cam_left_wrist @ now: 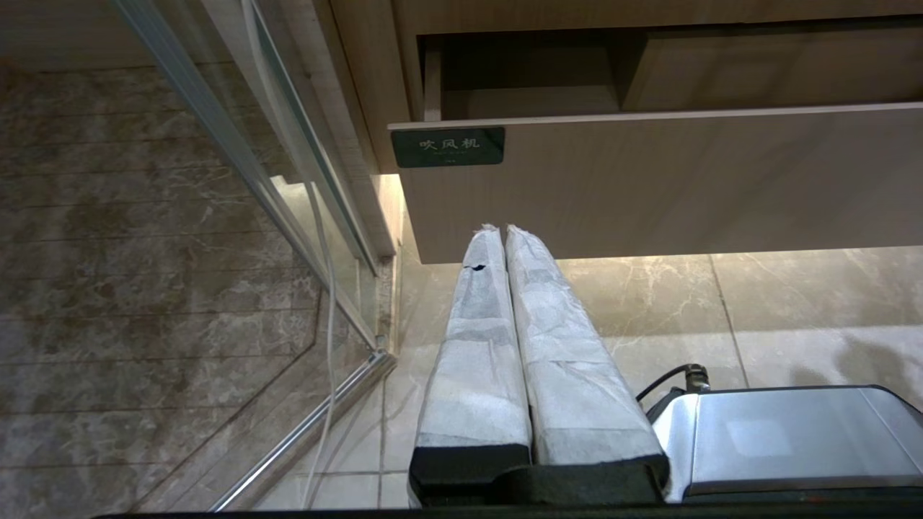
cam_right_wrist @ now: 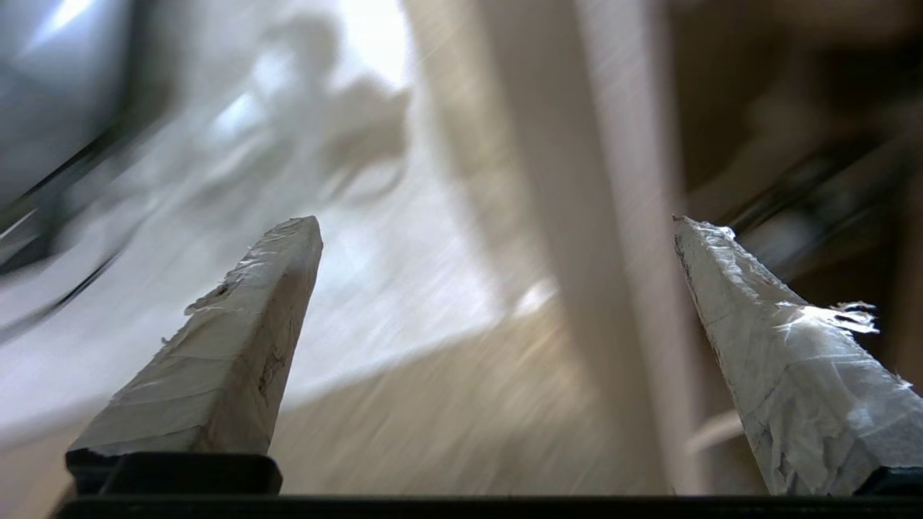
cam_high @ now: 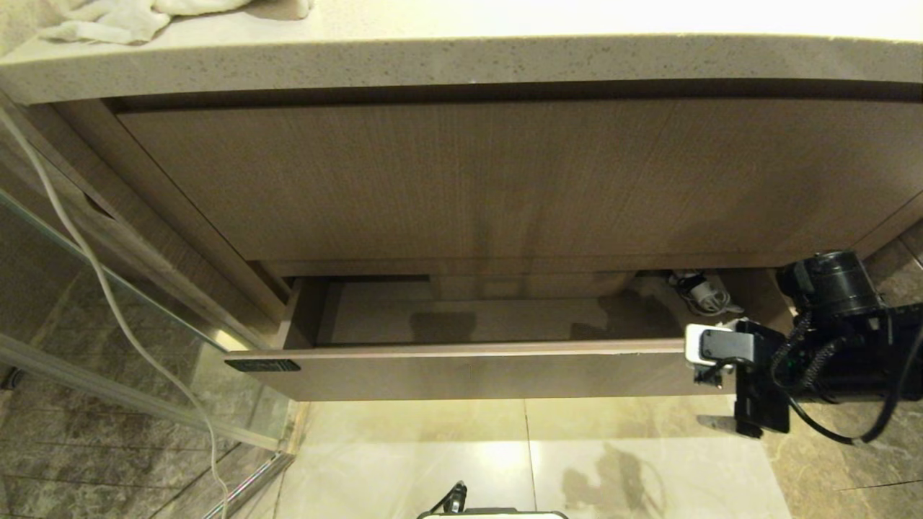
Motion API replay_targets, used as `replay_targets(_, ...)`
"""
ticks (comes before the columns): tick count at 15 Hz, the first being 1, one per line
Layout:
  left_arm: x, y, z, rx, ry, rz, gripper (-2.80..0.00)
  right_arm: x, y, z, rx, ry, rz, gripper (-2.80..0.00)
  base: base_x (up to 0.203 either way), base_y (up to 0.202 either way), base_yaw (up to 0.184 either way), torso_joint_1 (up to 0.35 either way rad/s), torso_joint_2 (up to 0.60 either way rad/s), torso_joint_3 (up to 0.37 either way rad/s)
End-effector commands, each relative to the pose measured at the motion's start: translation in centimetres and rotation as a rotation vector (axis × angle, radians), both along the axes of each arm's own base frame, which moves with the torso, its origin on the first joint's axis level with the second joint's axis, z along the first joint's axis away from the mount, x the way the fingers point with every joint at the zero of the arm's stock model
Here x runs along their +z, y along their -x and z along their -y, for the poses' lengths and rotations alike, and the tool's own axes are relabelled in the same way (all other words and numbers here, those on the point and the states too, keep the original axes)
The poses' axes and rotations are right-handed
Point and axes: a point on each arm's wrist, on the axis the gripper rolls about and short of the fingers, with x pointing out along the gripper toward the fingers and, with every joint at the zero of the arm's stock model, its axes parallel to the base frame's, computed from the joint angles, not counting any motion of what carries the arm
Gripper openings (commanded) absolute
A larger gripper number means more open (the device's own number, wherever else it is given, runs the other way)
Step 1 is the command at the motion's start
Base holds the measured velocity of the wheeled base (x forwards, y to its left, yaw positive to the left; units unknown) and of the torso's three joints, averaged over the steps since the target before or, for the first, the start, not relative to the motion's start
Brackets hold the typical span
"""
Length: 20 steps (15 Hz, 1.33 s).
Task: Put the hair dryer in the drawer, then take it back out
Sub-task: Pull open the drawer
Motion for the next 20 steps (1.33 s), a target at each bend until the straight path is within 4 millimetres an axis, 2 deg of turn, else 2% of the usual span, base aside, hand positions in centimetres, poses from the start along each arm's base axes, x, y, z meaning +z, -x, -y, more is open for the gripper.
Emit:
replay_targets(1,0.0,0.0,0.0,0.000,0.000,-0.002,-2.80,2.8,5.9,1.2,-0.027,0.020,-0.078,0.00,0.000,0.000,0.000,0.000,0.00,0.000)
replay_targets(4,0.0,0.0,0.0,0.000,0.000,-0.002,-2.80,5.0,5.1,1.9,-0.187,-0.071,-0.018,0.00,0.000,0.000,0.000,0.000,0.00,0.000)
replay_targets(5,0.0,0.0,0.0,0.000,0.000,-0.002,-2.80,5.4,4.9,2.3,-0.235,-0.078,-0.001,-2.80,0.000,0.000,0.000,0.000,0.00,0.000)
replay_targets(8,0.0,0.0,0.0,0.000,0.000,-0.002,-2.80,6.7,4.1,2.9,-0.489,-0.146,0.103,-2.80,0.000,0.000,0.000,0.000,0.00,0.000)
replay_targets(11,0.0,0.0,0.0,0.000,0.000,-0.002,-2.80,7.1,3.5,3.4,-0.795,-0.174,0.185,-2.80,0.000,0.000,0.000,0.000,0.00,0.000)
replay_targets(13,0.0,0.0,0.0,0.000,0.000,-0.001,-2.80,5.6,2.5,3.6,-0.907,-0.166,0.135,-2.80,0.000,0.000,0.000,0.000,0.00,0.000)
replay_targets(17,0.0,0.0,0.0,0.000,0.000,-0.001,-2.80,3.6,-0.8,4.2,-1.153,-0.265,0.104,-2.80,0.000,0.000,0.000,0.000,0.00,0.000)
replay_targets(20,0.0,0.0,0.0,0.000,0.000,-0.002,-2.80,2.3,-2.8,4.2,-1.254,-0.337,0.089,-2.80,0.000,0.000,0.000,0.000,0.00,0.000)
